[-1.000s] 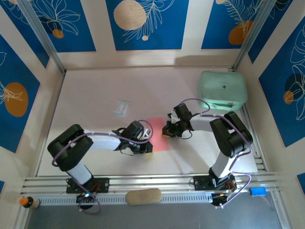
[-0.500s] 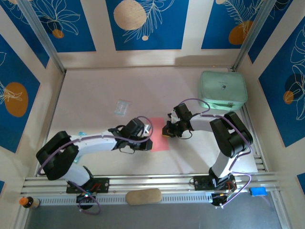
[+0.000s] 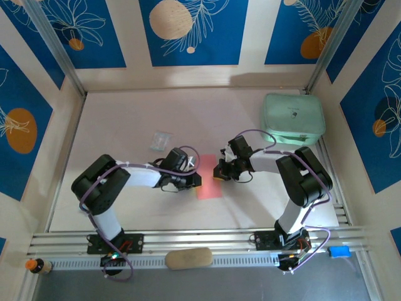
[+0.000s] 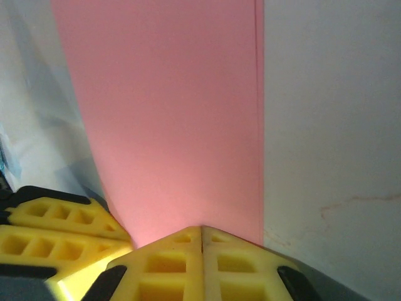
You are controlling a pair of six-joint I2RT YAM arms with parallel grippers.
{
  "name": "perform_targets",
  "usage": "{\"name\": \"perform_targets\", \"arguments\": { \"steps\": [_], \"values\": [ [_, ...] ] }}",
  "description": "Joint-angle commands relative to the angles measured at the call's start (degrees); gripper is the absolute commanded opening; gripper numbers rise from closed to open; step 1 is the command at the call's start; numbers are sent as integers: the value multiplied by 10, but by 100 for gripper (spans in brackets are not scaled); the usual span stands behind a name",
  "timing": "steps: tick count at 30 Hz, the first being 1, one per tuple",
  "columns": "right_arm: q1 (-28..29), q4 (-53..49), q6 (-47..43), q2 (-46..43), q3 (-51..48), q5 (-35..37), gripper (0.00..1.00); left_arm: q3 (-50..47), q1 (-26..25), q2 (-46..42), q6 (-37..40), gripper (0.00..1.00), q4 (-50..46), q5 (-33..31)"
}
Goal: Fold a paper plane with a square sheet of paper (pick it up from the middle)
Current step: First fold the square sheet of paper in half at the center of the table.
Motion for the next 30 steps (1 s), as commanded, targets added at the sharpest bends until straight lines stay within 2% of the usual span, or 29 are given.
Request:
{"name": "perform_targets", "arguments": {
  "steps": [1, 5, 9, 13, 21, 30],
  "values": [
    [0, -69, 3, 15, -26, 61, 0, -24, 6, 6, -7, 9, -7, 2],
    [1, -77, -1, 13, -22, 62, 0, -45, 7, -23, -40, 10, 48, 20],
    [2, -85, -5, 13, -15, 62, 0, 1, 26, -37, -16, 11, -1, 18],
    [3, -84, -6, 14, -15, 60, 0, 43, 51, -5, 1, 11, -15, 33],
    [3, -83, -6, 14, -15, 60, 0, 85, 58, 80, 12, 12, -17, 56],
    [2, -84, -8, 13, -16, 62, 0, 74, 66, 77, 24, 12, -43, 29]
  ]
}}
